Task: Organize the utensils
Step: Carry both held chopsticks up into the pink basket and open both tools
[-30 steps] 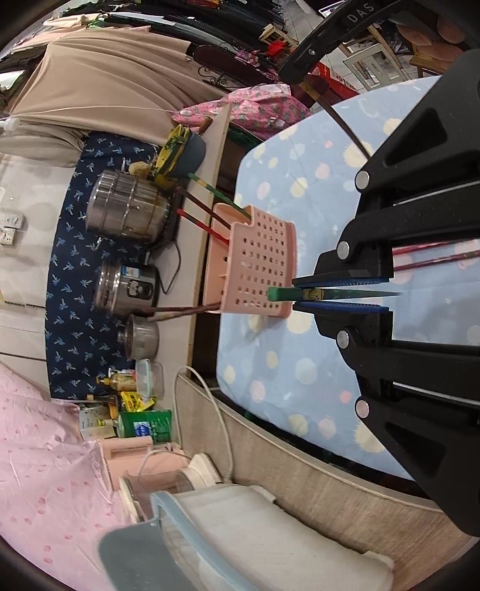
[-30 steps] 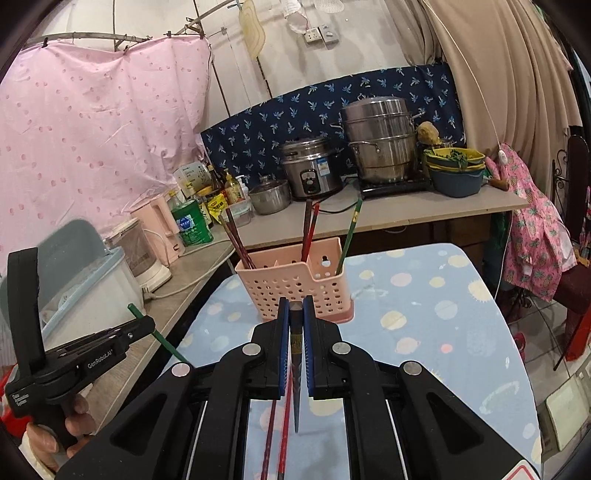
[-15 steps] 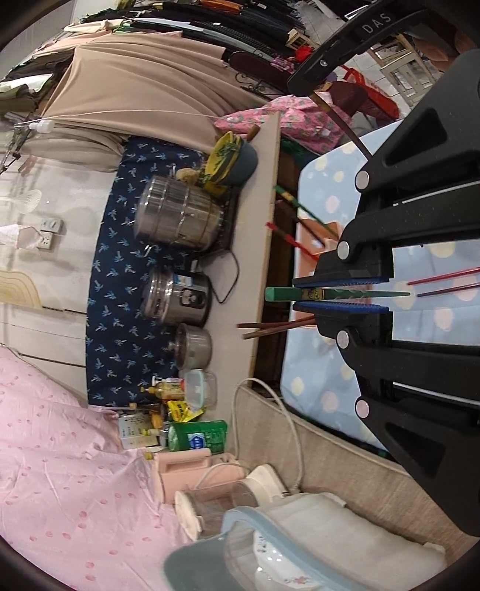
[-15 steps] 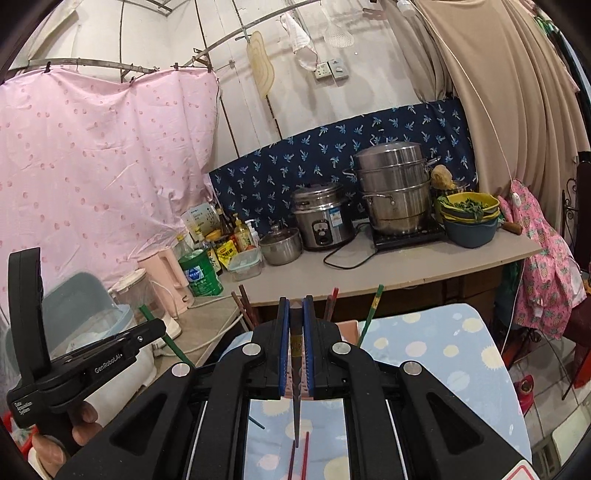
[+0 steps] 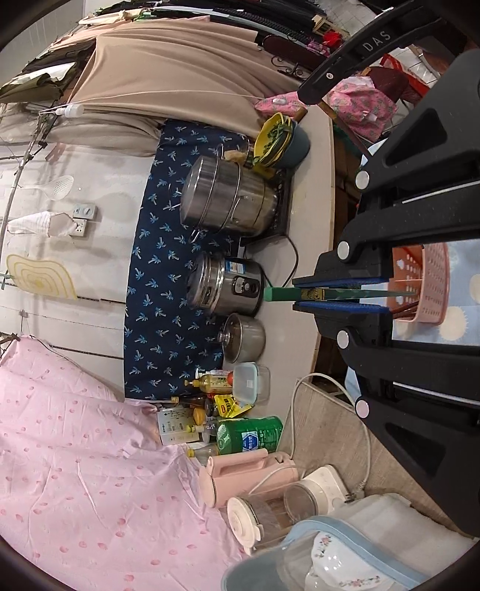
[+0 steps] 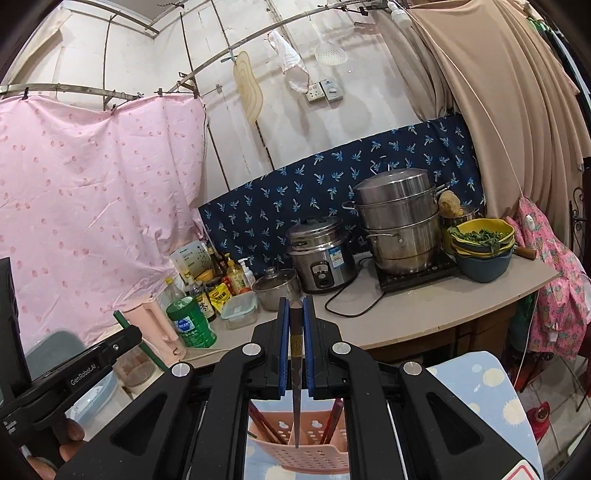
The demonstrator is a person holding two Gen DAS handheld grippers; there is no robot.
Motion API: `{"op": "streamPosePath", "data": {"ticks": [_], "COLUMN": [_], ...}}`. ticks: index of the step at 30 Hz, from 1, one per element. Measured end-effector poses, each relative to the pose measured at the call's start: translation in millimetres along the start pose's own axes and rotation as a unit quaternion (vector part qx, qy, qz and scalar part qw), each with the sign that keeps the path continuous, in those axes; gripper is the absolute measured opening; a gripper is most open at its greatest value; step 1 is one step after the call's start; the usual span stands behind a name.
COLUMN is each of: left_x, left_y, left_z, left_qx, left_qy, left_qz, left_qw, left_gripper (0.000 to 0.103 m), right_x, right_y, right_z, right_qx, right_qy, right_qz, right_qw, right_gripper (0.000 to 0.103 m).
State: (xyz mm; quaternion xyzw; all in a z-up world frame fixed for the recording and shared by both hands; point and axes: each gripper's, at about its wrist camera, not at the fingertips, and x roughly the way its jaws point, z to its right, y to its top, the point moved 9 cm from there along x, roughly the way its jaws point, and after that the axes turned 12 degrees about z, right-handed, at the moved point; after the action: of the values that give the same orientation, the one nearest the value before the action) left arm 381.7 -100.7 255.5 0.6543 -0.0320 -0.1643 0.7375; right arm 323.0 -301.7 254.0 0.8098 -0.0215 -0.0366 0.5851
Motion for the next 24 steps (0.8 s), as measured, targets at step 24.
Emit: {"op": "streamPosePath", "data": {"ticks": [24], "left_x": [66], "left_y": [-98], "left_z": [-20], "left_qx": [-0.021], "left_qy": [0.022], "left_qz": [-0.089], "left_qw": [0.9955], "left_gripper": [0.011], "right_x": [56], "right_y": [-106], "right_z": [23], "right_qx": [-0.009], "right_qy": [-0.015], "right_qz": [-0.095], "right_qw": [0.995], "right_gripper": [0.013]}}
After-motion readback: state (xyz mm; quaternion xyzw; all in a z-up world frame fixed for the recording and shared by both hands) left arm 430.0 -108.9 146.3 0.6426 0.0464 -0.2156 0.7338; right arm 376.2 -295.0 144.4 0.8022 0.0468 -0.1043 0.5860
